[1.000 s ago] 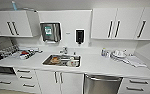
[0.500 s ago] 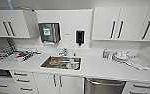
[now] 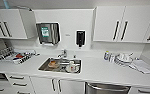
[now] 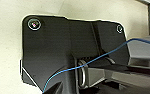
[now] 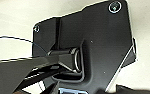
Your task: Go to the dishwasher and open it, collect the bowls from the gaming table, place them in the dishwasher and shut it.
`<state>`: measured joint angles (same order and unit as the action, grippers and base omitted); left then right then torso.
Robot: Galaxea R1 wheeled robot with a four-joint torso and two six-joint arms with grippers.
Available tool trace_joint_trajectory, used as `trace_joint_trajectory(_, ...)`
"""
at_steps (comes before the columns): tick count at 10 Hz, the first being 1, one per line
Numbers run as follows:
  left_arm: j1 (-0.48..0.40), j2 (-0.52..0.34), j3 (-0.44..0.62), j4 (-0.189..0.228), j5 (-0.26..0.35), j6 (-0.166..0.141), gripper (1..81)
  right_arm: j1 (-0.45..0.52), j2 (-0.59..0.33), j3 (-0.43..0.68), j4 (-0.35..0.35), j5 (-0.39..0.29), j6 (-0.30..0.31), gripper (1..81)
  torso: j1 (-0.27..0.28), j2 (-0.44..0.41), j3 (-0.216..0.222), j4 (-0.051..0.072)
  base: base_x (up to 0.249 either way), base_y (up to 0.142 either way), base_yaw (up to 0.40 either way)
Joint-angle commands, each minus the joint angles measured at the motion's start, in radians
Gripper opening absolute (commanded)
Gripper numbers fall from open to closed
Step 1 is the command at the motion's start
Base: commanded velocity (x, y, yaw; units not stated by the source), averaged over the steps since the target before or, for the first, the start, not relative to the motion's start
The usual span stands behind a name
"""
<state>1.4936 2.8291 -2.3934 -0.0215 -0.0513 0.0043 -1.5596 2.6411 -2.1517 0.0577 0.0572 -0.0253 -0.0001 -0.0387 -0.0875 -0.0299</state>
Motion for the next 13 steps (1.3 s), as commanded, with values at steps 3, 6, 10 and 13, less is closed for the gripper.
trace_joint_trajectory(3, -0.046, -0.008, 0.006, 0.000, 0.056, 0.006, 81.1, 0.042, -0.017, 0.007, -0.006, -0.057, -0.002, 81.1, 0.001, 0.000, 0.000, 0.000, 0.132, 0.000, 0.000)
trace_joint_trajectory(6, -0.046, -0.006, 0.006, 0.000, 0.057, 0.006, 81.1, 0.042, -0.017, 0.004, -0.006, -0.051, -0.002, 81.1, 0.001, 0.000, 0.000, 0.000, 0.000, 0.000, 0.000)
trace_joint_trajectory(10, -0.046, -0.005, 0.006, 0.005, 0.057, 0.006, 81.1, 0.042, -0.016, 0.004, -0.006, -0.051, -0.004, 81.1, 0.001, 0.000, 0.000, 0.000, 0.000, 0.000, 0.000)
trace_joint_trajectory(13, -0.045, -0.003, 0.008, 0.005, 0.056, 0.010, 81.1, 0.040, -0.016, 0.004, -0.006, -0.051, -0.004, 81.1, 0.000, 0.000, 0.000, 0.000, 0.000, 0.000, -0.228)
